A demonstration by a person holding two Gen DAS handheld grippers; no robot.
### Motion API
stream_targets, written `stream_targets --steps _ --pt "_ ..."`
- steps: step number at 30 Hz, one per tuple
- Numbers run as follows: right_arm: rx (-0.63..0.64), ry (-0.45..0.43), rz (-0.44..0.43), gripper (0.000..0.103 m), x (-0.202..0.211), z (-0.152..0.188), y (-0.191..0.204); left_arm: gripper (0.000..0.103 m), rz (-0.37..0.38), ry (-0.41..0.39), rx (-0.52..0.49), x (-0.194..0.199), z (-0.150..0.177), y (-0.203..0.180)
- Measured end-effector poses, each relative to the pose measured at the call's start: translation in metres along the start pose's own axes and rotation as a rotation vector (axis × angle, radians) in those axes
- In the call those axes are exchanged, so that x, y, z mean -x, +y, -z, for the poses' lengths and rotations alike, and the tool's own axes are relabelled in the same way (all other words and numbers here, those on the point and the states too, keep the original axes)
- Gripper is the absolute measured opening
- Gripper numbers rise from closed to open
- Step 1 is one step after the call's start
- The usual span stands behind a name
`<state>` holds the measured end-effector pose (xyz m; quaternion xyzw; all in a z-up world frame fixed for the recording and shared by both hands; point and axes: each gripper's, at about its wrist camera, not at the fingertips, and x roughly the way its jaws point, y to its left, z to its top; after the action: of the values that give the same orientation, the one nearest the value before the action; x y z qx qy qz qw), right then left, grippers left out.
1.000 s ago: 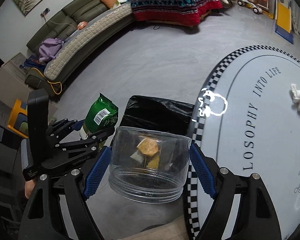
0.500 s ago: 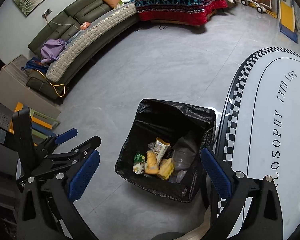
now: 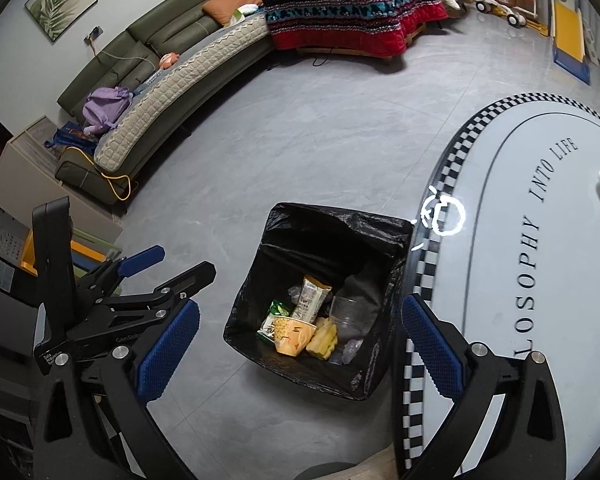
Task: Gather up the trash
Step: 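Carry the green packet and clear jar over the trash bag and release both, then move both open tools back over the table toward the white glove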
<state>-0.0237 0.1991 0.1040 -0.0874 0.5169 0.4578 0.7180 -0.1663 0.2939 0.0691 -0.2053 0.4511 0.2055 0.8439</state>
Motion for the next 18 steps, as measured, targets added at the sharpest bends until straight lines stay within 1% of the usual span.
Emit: stream_targets --steps 7,12,15,18 --pt "-0.036 -0.026 0.017 0.101 0.025 0.003 -0.037 0.097 0.03 0.013 -0.07 -0.008 -0.011 -0.046" --pt "-0.057 -0.077 0.033 0.101 0.044 0.005 -0.065 0.097 0.053 0.026 -0.118 -0.015 -0.017 -0.081" --pt "-0.082 -0.11 0.058 0.101 0.057 0.008 -0.09 0.097 0.075 0.028 -0.152 -0.02 -0.023 -0.108" --pt "-0.119 -0.118 0.077 0.101 0.067 0.007 -0.115 0.097 0.109 0.033 -0.185 -0.029 -0.029 -0.137"
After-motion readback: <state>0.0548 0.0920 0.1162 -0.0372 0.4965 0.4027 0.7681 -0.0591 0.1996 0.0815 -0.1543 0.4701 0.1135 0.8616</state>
